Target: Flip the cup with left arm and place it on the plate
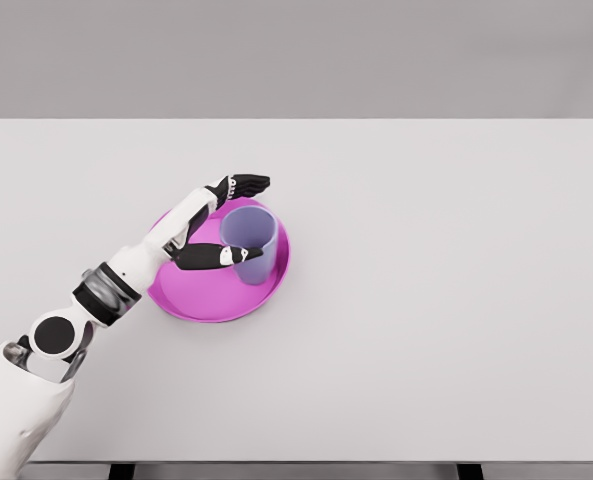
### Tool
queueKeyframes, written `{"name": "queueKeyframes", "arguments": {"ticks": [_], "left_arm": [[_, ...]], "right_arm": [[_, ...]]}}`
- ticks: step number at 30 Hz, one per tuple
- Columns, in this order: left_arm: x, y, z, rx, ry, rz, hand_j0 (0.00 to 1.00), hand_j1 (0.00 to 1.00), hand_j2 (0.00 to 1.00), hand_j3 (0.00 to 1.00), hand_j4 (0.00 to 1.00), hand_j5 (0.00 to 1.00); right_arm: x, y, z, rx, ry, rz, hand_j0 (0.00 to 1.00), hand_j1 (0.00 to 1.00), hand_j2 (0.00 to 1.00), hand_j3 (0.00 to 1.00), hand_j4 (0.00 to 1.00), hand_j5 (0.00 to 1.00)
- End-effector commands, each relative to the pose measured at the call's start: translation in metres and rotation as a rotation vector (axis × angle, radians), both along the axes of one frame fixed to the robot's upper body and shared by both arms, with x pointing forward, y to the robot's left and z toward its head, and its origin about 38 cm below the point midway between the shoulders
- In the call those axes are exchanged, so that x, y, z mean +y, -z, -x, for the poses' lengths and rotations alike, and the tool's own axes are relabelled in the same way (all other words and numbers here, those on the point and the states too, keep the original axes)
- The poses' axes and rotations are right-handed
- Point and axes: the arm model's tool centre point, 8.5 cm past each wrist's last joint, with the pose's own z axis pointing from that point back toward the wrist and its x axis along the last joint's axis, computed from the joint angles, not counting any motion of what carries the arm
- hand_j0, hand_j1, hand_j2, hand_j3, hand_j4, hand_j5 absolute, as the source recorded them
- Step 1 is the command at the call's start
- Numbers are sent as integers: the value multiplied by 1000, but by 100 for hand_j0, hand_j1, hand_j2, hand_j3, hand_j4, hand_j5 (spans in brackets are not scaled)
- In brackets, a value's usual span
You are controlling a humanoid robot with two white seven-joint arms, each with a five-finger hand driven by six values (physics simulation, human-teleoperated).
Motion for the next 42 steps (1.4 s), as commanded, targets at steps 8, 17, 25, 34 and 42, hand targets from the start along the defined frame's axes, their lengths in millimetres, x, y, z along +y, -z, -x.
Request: {"name": "queueKeyframes", "arguments": {"ticks": [8,17,25,34,42], "left_arm": [[-2,-1,1,-2,4,11,87,87,87,87,87,87],[14,-24,-4,-106,-13,24,94,94,94,94,94,94],[101,-64,-10,-263,-125,-123,100,100,100,100,100,100],[202,-55,-14,-344,-240,-411,100,100,100,100,100,100],[212,-53,-12,-332,-249,-452,100,100,100,100,100,100]], "right_arm": [[0,0,0,1,0,0,100,100,100,100,100,100],[0,0,0,1,0,0,100,100,100,100,100,100],[0,0,0,-1,0,0,100,100,100,100,100,100],[0,0,0,1,0,0,100,100,100,100,100,100],[0,0,-1,-1,0,0,100,100,100,100,100,100]]}}
